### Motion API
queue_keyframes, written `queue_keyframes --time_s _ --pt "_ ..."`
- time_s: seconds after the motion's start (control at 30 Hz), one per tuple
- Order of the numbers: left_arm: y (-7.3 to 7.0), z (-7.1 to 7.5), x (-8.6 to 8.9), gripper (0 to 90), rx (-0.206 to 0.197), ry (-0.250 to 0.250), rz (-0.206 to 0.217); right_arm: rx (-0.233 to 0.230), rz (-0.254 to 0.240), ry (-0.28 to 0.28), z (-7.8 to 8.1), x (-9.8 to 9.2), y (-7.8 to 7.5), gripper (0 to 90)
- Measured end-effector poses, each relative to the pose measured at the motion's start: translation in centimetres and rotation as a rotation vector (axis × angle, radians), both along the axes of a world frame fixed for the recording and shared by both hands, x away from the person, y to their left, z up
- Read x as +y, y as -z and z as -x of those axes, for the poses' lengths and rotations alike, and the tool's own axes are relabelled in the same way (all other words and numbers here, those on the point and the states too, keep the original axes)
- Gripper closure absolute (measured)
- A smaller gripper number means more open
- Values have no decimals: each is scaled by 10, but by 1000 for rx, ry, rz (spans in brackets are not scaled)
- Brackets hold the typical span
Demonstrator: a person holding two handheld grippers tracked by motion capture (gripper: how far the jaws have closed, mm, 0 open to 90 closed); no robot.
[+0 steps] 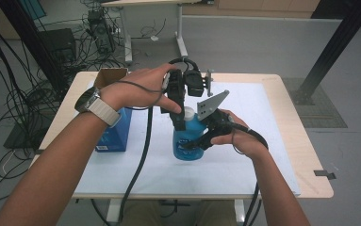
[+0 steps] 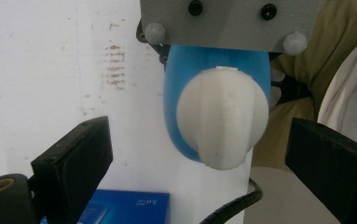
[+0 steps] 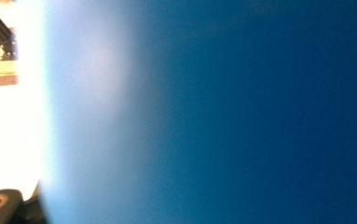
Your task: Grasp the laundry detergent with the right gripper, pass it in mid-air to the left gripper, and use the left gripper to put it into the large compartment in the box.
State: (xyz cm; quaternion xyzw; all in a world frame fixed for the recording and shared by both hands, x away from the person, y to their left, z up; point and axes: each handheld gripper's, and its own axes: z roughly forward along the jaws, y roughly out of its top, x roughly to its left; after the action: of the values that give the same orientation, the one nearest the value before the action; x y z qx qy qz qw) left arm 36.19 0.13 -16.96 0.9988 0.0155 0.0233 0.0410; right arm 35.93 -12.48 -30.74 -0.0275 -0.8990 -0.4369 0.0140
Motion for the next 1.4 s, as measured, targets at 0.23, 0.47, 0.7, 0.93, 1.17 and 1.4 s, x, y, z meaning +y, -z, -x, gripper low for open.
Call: queue_keyframes --time_s 0.23,0.47,0.7,0.93,1.17,1.4 --pt "1 0 -1 78 1 1 0 3 2 0 0 0 1 435" --pt "2 0 -1 78 0 2 2 1 1 -2 0 -1 0 435" --pt "2 1 -2 78 2 2 4 2 3 2 0 -2 -1 435" --pt "3 2 -2 78 -4 6 5 1 2 4 0 -2 -1 435" --pt "3 3 -2 77 -6 1 10 -1 3 3 0 -1 -2 435" --pt "7 3 -1 77 -1 1 14 -3 1 4 0 0 -4 435"
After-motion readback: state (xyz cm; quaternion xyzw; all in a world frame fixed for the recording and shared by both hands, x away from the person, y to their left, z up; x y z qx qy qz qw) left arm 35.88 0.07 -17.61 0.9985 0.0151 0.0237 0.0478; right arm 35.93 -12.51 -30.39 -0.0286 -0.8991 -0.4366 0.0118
